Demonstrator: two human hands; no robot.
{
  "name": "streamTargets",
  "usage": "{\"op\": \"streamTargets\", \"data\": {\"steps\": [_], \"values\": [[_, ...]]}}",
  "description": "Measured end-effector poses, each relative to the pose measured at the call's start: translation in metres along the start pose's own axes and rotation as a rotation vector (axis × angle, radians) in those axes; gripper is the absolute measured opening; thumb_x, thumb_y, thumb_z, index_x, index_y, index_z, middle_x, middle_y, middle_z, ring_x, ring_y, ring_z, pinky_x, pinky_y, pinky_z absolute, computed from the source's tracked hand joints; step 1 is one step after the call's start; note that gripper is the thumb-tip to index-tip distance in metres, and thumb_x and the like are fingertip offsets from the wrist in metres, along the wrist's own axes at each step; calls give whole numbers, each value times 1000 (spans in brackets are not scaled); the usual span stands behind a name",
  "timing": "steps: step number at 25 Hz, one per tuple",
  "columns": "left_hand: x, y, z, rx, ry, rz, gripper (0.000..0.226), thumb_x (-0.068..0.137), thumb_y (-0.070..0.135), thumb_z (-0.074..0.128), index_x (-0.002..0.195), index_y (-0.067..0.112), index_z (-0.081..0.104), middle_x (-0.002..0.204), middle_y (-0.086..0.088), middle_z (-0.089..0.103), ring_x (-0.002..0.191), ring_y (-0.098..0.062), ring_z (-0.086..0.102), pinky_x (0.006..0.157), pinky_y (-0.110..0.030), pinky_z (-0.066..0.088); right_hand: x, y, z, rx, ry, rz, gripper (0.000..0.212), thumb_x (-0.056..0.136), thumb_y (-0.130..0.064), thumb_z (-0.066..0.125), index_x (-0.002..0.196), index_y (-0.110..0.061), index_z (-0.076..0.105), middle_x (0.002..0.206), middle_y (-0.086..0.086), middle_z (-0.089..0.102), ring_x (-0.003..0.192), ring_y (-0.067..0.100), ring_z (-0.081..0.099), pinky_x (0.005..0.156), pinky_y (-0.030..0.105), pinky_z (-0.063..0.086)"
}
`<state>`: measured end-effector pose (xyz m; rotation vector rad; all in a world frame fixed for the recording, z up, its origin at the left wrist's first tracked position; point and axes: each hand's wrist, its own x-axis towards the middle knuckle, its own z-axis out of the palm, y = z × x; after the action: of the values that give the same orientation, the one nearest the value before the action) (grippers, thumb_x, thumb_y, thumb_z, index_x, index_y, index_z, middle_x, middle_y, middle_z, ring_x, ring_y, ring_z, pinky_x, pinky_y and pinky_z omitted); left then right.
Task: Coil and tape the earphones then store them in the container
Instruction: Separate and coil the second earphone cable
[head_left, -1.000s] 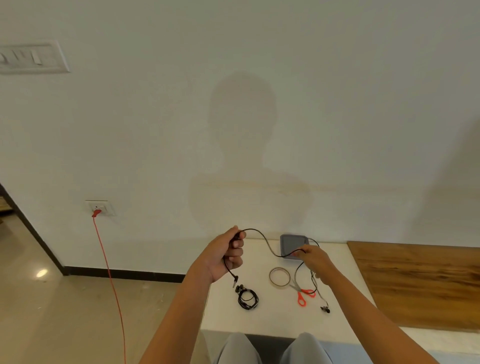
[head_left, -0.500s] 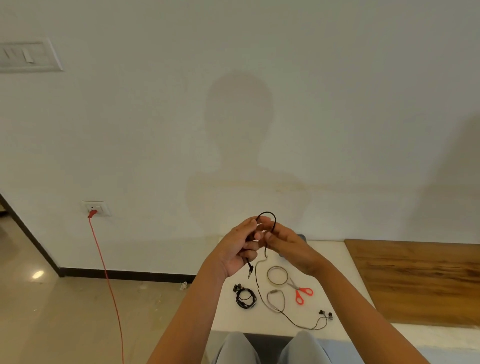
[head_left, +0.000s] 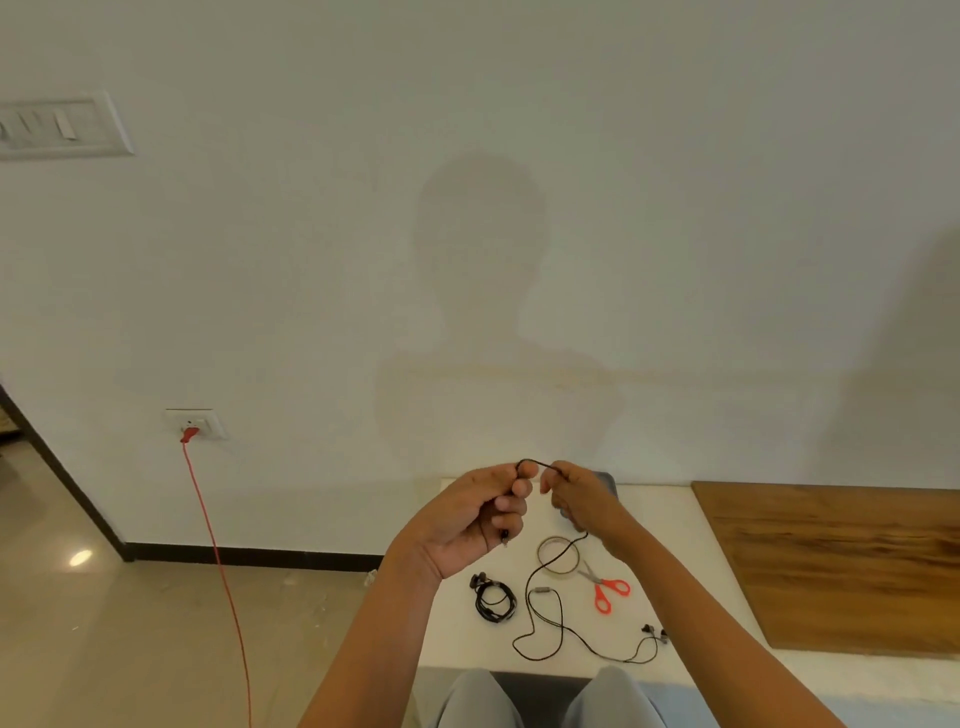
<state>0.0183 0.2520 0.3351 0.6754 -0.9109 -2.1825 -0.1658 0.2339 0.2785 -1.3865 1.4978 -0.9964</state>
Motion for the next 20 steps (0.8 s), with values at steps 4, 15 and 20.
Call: {"op": "streamTargets", "data": {"steps": [4, 15, 20], "values": [[16, -1, -1, -55, 117, 279, 22, 100, 10, 41, 101, 6, 62, 91, -5, 71, 67, -8, 59, 54, -16, 47, -31, 19, 23, -281, -198, -112, 28, 100, -27, 37, 82, -26, 59, 71, -6, 54, 63, 5, 47, 60, 22, 41], [35, -26, -22, 712, 189, 344, 27, 97, 28, 51, 102, 11, 71, 107, -1, 73, 107, -8, 66, 90, -28, 48, -86, -16, 20, -538, -6, -314, 27, 98, -40, 42, 86, -24, 60, 73, -11, 63, 66, 6, 58, 68, 22, 48], [22, -30, -22, 734, 67, 267, 34, 99, 33, 50, 98, 5, 71, 87, -1, 72, 91, -13, 69, 90, -32, 50, -75, -33, 1, -402, 174, -422, 21, 94, -28, 53, 74, -30, 60, 57, -13, 55, 51, 8, 45, 50, 22, 35]]}}
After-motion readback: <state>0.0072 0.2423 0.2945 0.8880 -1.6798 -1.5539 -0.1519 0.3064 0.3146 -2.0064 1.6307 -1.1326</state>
